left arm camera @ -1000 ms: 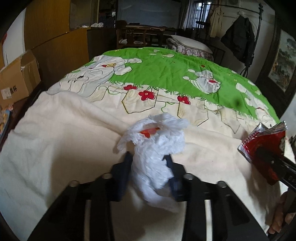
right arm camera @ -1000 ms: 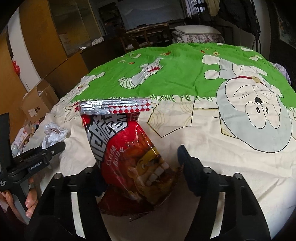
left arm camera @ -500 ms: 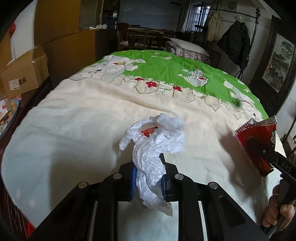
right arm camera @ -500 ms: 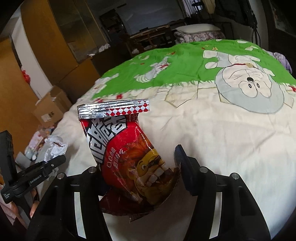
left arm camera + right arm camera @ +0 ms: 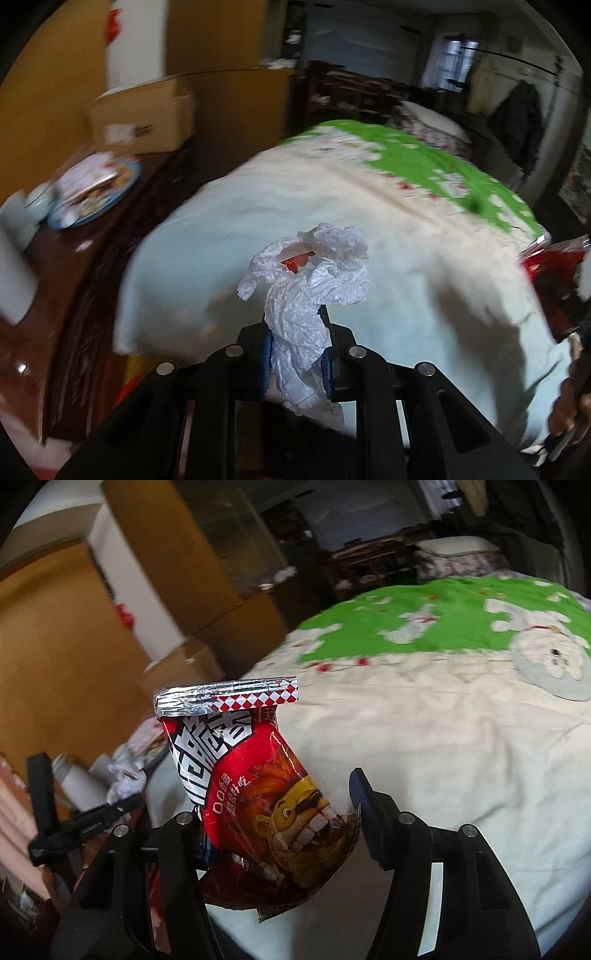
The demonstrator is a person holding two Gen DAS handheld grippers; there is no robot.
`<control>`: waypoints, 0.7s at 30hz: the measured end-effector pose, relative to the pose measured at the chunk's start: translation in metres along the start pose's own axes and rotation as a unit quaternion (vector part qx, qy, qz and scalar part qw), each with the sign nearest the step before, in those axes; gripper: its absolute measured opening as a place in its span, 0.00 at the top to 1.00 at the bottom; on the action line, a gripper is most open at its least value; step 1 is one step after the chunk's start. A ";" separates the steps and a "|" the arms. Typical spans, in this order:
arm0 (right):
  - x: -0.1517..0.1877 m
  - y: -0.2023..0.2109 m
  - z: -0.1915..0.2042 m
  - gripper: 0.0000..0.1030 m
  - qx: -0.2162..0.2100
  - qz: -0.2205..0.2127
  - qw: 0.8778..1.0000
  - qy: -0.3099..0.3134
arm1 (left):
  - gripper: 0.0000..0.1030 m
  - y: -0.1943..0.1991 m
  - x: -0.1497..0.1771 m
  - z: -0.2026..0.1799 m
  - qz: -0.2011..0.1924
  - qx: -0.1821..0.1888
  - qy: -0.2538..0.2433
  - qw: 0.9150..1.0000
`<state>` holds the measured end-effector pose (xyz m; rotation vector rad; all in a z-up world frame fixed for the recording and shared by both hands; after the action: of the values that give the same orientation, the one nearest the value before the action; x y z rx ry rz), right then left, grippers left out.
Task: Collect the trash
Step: 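Carry plastic bag and red snack bag to the red wastebasket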
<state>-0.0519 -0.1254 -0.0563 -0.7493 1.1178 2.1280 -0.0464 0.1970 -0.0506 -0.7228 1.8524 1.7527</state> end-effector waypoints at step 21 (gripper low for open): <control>0.051 -0.086 0.141 0.42 -0.064 0.135 0.983 0.107 | 0.17 -0.038 0.114 0.187 0.127 -0.088 0.153 0.976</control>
<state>-0.0499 0.0470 -0.0677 -0.9513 1.2653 2.4080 -0.1072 0.3769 -0.1661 -0.9000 2.0858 2.0853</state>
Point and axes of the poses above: each gripper's, at about its wrist camera, not at the fingertips, and y roughly against the way its jaws point, z to its left, x to its underside, the point moved 4 cm from there along -y, roughly the way its jaws point, and after that the axes turned 3 degrees about -x, right-handed, at the moved point
